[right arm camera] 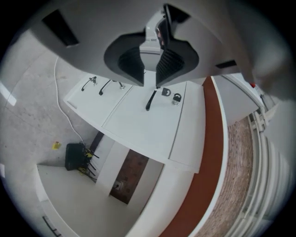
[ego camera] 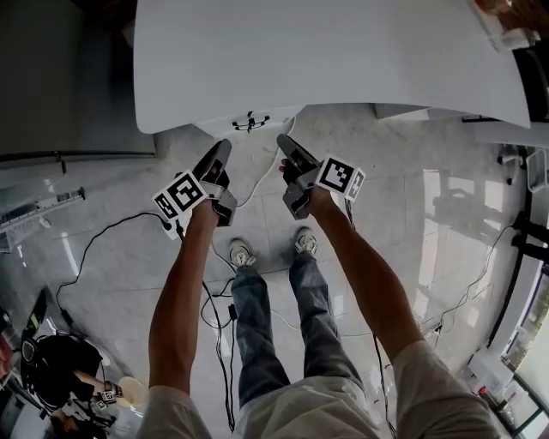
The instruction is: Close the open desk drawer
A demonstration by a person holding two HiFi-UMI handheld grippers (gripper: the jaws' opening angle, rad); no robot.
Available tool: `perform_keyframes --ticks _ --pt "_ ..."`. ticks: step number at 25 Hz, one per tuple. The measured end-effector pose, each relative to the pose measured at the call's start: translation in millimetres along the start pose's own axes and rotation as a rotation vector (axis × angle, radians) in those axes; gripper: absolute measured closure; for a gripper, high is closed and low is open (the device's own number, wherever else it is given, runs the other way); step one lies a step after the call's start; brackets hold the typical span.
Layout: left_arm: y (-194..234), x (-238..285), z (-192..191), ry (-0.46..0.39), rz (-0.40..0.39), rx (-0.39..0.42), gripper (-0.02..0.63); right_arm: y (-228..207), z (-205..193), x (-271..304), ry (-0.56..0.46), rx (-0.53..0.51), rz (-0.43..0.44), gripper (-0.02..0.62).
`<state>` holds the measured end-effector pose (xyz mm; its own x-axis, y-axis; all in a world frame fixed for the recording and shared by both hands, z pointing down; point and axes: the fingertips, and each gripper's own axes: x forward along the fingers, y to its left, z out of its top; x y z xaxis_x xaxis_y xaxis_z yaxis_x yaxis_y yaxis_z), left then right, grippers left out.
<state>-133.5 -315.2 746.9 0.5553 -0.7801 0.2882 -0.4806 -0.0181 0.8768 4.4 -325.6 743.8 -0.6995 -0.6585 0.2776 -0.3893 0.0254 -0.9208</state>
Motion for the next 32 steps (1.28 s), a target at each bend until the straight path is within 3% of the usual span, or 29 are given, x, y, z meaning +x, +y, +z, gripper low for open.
perform_keyframes --ticks 1,3,6,9,13,16,20,25,29,32 --pt "-5 -5 1 -0.004 0.003 0.027 0.522 7 -3 -5 0.009 -0.033 -0.003 0.533" --pt "-20 -13 5 -0.015 -0.003 0.074 0.59 21 -5 -14 0.02 -0.088 0.003 0.574" --pt "-43 -22 5 0.007 -0.007 0.138 0.594 40 -2 -29 0.013 -0.131 0.01 0.578" --pt "-68 -37 8 0.031 0.012 0.239 0.594 54 1 -48 0.016 -0.225 -0.039 0.578" --pt "-122 -62 18 -0.006 -0.004 0.358 0.594 99 11 -72 0.032 -0.553 -0.12 0.578" --pt "-163 -87 24 -0.026 0.022 0.517 0.594 150 15 -95 0.025 -0.811 -0.147 0.578" --pt "-216 -126 33 -0.072 0.065 0.683 0.594 210 11 -132 0.029 -1.058 -0.181 0.578" --pt "-276 -180 20 -0.118 0.085 0.792 0.594 271 -2 -197 -0.036 -1.13 -0.183 0.578" --pt "-310 -206 17 -0.124 0.065 0.768 0.594 297 -5 -227 -0.035 -1.185 -0.198 0.578" --pt "-334 -229 14 -0.113 0.049 0.796 0.594 314 -1 -250 -0.059 -1.187 -0.207 0.578"
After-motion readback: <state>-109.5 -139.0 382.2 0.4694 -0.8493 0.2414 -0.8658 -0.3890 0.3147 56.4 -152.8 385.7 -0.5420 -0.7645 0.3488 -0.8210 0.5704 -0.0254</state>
